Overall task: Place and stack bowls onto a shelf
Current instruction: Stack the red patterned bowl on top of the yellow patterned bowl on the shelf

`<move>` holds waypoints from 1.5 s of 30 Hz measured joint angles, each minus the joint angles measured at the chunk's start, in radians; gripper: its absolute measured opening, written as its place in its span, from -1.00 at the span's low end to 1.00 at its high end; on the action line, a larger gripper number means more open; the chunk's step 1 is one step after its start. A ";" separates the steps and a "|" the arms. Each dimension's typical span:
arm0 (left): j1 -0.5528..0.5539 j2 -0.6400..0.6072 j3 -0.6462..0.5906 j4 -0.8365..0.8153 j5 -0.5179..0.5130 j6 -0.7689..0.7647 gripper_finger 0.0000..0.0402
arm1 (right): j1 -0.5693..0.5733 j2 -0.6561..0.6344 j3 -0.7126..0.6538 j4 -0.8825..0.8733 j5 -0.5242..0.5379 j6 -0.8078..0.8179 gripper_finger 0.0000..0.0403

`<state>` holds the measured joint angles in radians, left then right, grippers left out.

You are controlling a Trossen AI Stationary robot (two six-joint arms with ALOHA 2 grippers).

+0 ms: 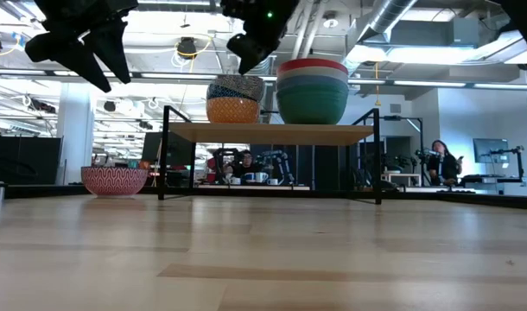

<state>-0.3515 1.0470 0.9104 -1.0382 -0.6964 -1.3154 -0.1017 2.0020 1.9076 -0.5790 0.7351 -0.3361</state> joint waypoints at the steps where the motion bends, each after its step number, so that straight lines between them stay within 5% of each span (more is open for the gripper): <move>1: 0.000 0.000 0.000 0.000 0.000 -0.002 0.01 | 0.000 0.000 0.000 0.009 0.008 -0.015 -0.90; 9: 0.009 0.000 0.000 0.010 -0.036 0.022 0.01 | -0.010 -0.021 0.085 0.011 0.025 -0.063 -0.90; 16: 0.141 -0.009 0.000 0.206 -0.076 0.289 0.01 | -0.039 -0.019 0.277 -0.084 -0.077 0.007 -0.90; 23: 0.446 -0.043 0.000 0.542 0.089 0.625 0.01 | -0.198 -0.021 0.429 -0.329 -0.469 0.261 -0.90; 26: 0.616 -0.037 0.000 0.681 0.242 0.740 0.01 | -0.267 -0.020 0.436 -0.371 -0.620 0.284 -0.90; 33: 0.875 0.071 0.000 0.916 0.600 0.784 -0.10 | -0.357 -0.019 0.436 -0.367 -0.792 0.260 -0.90; 45: 0.981 0.099 0.000 0.917 0.604 0.772 -0.30 | -0.421 -0.018 0.430 -0.360 -0.894 0.244 -0.90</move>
<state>0.6297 1.1464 0.9100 -0.1209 -0.0928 -0.5430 -0.5231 1.9839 2.3376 -0.9389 -0.1588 -0.0917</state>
